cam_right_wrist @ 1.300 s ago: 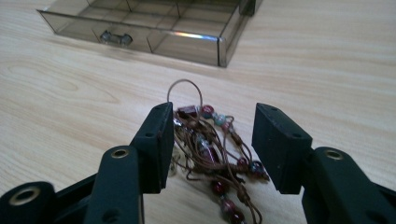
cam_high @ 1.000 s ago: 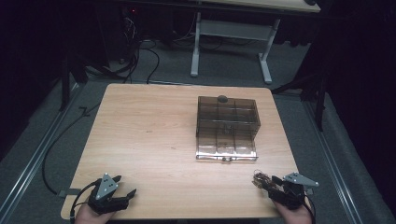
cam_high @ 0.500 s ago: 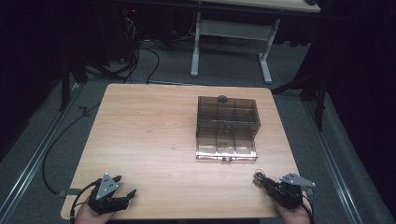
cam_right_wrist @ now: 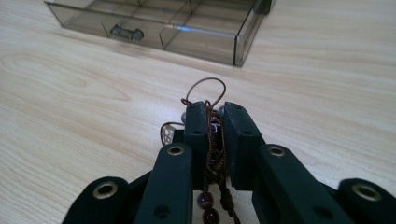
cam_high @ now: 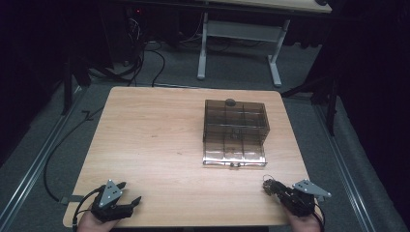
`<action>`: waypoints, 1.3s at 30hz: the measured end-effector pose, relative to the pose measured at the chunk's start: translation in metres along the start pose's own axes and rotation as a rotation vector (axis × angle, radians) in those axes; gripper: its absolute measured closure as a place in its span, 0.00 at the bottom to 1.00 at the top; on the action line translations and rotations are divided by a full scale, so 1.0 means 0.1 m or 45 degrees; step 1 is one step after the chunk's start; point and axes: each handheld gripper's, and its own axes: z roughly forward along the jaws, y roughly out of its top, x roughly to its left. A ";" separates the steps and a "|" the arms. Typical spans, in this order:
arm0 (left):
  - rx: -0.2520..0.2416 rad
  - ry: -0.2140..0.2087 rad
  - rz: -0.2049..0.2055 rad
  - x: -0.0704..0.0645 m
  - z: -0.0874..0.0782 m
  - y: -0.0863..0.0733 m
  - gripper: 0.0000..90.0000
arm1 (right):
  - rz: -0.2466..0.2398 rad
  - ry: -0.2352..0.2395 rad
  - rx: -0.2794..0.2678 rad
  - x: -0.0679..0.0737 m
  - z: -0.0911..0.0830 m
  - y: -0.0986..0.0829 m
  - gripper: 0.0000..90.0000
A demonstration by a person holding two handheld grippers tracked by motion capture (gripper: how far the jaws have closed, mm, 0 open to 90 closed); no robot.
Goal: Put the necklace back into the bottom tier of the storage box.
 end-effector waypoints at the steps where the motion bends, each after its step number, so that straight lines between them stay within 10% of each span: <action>1: 0.000 0.000 -0.001 0.00 0.00 0.00 0.26 | -0.003 -0.003 -0.013 0.01 -0.01 0.01 0.90; 20: 0.001 0.007 -0.002 0.00 0.00 0.00 0.26 | -0.046 0.110 -0.144 0.30 -0.03 0.22 0.90; 39: 0.003 0.003 0.000 0.00 0.00 0.00 0.26 | -0.123 0.213 0.001 0.62 0.39 0.24 0.90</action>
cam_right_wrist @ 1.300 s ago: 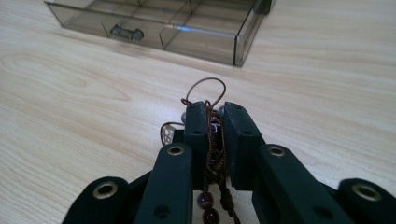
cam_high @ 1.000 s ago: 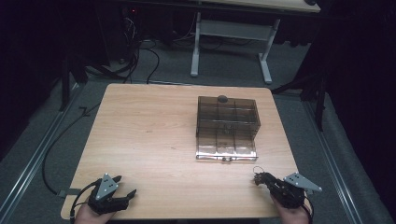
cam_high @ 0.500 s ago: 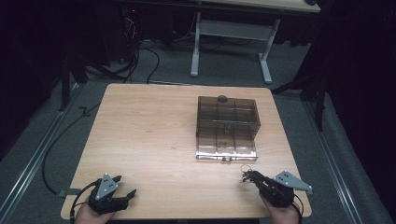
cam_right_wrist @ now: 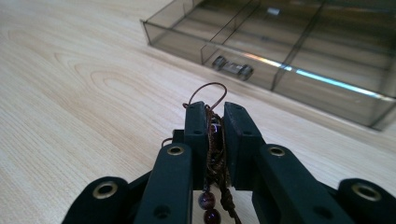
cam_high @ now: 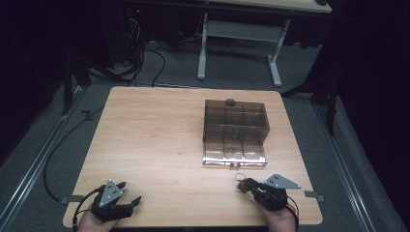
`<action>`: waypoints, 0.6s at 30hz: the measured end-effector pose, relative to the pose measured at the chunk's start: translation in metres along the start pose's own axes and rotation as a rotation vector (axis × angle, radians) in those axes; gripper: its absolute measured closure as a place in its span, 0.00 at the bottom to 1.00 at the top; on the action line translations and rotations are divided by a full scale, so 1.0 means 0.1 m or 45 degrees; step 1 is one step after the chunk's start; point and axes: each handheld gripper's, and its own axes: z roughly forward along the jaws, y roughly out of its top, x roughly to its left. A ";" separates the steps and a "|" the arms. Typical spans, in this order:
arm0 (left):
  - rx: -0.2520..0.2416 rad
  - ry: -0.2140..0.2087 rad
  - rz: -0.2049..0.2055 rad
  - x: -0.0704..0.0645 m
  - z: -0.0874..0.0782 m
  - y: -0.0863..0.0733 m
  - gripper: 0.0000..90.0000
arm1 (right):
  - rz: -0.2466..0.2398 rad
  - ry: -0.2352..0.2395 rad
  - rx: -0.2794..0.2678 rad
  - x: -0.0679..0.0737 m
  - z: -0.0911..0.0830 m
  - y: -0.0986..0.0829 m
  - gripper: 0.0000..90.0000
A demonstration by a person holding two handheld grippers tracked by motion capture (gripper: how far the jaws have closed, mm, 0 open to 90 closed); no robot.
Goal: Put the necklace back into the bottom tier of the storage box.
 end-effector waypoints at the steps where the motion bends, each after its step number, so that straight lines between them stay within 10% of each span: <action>1: -0.001 -0.003 0.000 0.00 0.00 0.00 0.26 | -0.003 -0.001 0.024 0.02 0.05 0.00 0.90; 18: -0.001 -0.006 0.003 0.00 0.00 0.00 0.26 | -0.014 -0.007 0.136 0.07 0.15 -0.07 0.83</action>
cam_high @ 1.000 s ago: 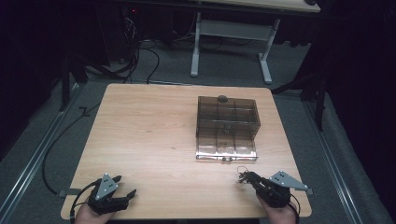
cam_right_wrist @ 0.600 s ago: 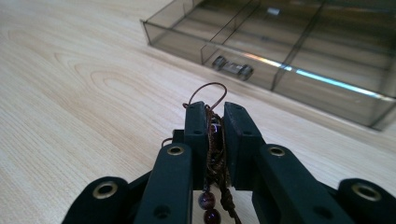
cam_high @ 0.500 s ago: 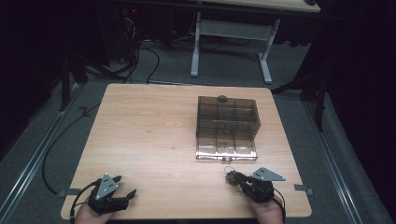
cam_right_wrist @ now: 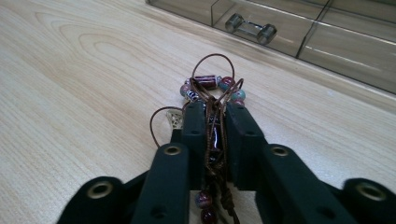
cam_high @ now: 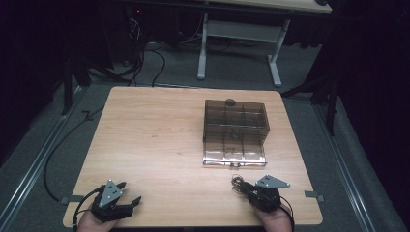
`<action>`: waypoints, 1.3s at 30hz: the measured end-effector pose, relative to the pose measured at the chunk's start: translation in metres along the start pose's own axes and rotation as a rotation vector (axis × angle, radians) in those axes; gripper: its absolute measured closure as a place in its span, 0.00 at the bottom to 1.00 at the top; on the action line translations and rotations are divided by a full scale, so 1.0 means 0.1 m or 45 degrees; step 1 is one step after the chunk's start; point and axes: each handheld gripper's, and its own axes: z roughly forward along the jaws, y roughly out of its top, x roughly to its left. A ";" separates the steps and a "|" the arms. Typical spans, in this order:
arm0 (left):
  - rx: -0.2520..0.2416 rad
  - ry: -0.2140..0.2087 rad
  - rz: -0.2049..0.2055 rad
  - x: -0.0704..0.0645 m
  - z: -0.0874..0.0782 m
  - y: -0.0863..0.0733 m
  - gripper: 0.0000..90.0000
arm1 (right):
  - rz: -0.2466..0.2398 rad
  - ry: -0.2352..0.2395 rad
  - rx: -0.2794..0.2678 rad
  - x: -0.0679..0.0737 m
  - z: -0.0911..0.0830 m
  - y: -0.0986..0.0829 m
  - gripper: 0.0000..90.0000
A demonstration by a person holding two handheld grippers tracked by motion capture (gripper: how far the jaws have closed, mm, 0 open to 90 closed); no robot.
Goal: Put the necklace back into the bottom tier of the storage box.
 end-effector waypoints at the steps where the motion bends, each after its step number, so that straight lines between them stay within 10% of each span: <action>1: -0.001 0.000 0.000 0.00 0.00 0.00 0.26 | 0.005 0.015 -0.026 0.00 -0.03 0.00 0.79; 12: -0.003 0.003 0.001 0.00 0.00 0.00 0.26 | 0.017 -0.046 -0.139 -0.13 -0.38 0.10 0.84; 19: -0.001 0.009 0.006 -0.01 0.00 0.00 0.27 | 0.057 -0.094 0.058 -0.27 -0.21 0.08 1.00; 39: 0.001 -0.005 0.006 0.00 0.00 0.00 0.26 | 0.100 -0.108 0.381 -0.32 -0.17 0.33 0.90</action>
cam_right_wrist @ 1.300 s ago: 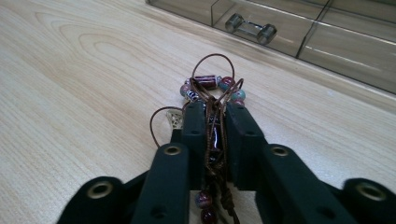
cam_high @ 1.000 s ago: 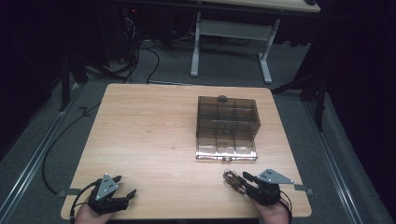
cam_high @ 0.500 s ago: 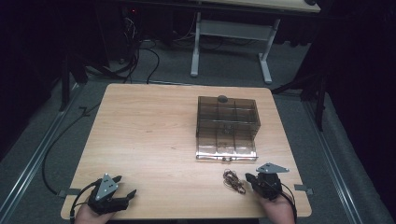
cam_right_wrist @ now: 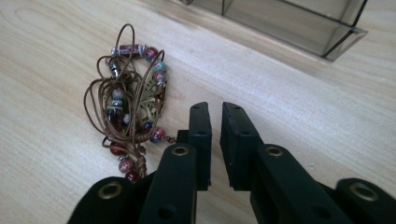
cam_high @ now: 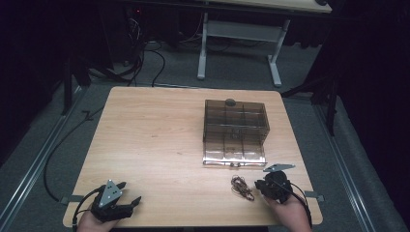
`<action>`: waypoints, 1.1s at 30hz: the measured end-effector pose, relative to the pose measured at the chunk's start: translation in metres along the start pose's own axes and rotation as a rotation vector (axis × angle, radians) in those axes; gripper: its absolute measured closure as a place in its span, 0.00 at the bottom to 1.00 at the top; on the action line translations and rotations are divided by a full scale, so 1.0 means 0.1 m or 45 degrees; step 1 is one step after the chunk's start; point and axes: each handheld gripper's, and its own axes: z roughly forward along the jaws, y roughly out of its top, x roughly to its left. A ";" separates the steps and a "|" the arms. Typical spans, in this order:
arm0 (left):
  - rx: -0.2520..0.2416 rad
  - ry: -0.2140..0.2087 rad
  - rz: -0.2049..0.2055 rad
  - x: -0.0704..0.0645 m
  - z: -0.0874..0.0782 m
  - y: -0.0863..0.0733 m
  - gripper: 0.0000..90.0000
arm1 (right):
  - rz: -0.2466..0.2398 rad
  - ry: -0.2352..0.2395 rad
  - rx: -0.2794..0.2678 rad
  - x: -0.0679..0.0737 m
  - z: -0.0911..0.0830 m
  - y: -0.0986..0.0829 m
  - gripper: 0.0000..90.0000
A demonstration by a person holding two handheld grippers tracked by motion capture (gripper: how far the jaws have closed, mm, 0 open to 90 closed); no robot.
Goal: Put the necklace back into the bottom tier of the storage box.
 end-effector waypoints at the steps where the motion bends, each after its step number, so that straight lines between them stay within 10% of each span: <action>1: -0.001 -0.002 0.000 0.00 0.00 0.00 0.26 | -0.003 0.002 0.016 0.00 0.00 0.01 0.90; 33: -0.002 -0.026 0.029 -0.01 -0.01 0.00 0.26 | -0.034 -0.003 0.486 -0.03 0.01 0.26 0.72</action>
